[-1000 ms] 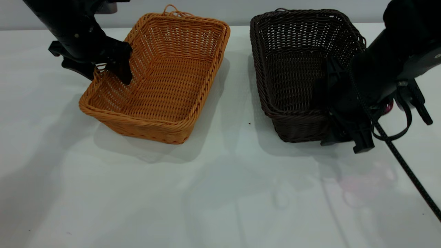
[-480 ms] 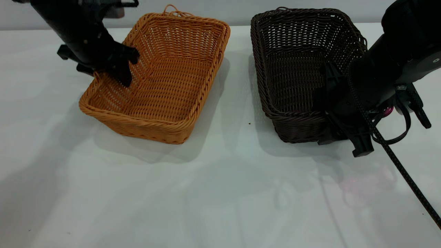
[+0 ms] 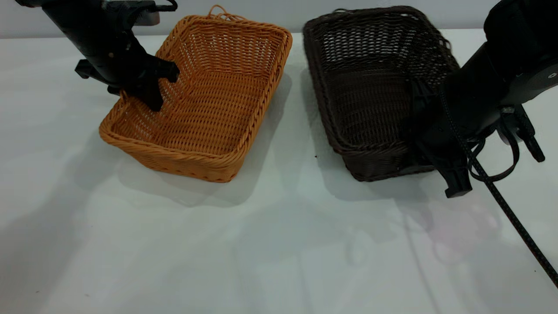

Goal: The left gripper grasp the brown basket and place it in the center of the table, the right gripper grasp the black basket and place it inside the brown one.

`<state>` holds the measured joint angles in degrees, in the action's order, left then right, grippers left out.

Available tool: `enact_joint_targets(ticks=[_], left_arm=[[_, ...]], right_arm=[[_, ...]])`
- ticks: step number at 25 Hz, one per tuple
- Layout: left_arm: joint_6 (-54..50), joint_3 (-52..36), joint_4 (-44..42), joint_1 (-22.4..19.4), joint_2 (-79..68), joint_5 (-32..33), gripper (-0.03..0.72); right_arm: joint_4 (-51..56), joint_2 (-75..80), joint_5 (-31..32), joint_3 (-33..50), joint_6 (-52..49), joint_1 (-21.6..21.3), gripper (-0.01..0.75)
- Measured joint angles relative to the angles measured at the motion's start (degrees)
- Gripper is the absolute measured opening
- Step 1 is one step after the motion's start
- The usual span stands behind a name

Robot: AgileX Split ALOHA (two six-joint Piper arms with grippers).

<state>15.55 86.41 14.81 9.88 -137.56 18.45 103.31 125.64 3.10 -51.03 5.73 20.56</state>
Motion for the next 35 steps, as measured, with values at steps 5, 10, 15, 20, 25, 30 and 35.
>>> enact_joint_targets(ticks=[5,10,15,20,25,30,35], left_arm=[[0.3,0.6,-3.4,0.0,0.0,0.1,0.078],[5.0,0.7,-5.7,0.1,0.1,-0.1,0.078],[21.4,0.9,-6.4,3.2,0.3,-2.0,0.078],[42.6,1.0,-6.4,9.1,0.4,-6.6,0.078],[53.7,1.0,-6.9,14.5,0.5,-10.1,0.078],[55.9,1.0,-8.1,17.1,0.4,-11.5,0.078],[56.1,1.0,-8.3,17.5,0.3,-12.0,0.078]], right_arm=[[-0.1,-4.0,-0.3,0.1,5.5,-1.2,0.097],[-3.3,-11.3,3.6,-0.9,22.4,-9.2,0.097],[-13.0,-15.5,20.3,-3.7,31.4,-18.9,0.097],[-22.8,-16.2,36.7,-5.6,30.6,-24.0,0.097],[-25.3,-16.2,43.5,-5.9,30.8,-24.9,0.097],[-26.4,-16.2,45.0,-6.9,31.0,-25.2,0.097],[-28.8,-16.2,47.1,-10.4,31.1,-25.3,0.097]])
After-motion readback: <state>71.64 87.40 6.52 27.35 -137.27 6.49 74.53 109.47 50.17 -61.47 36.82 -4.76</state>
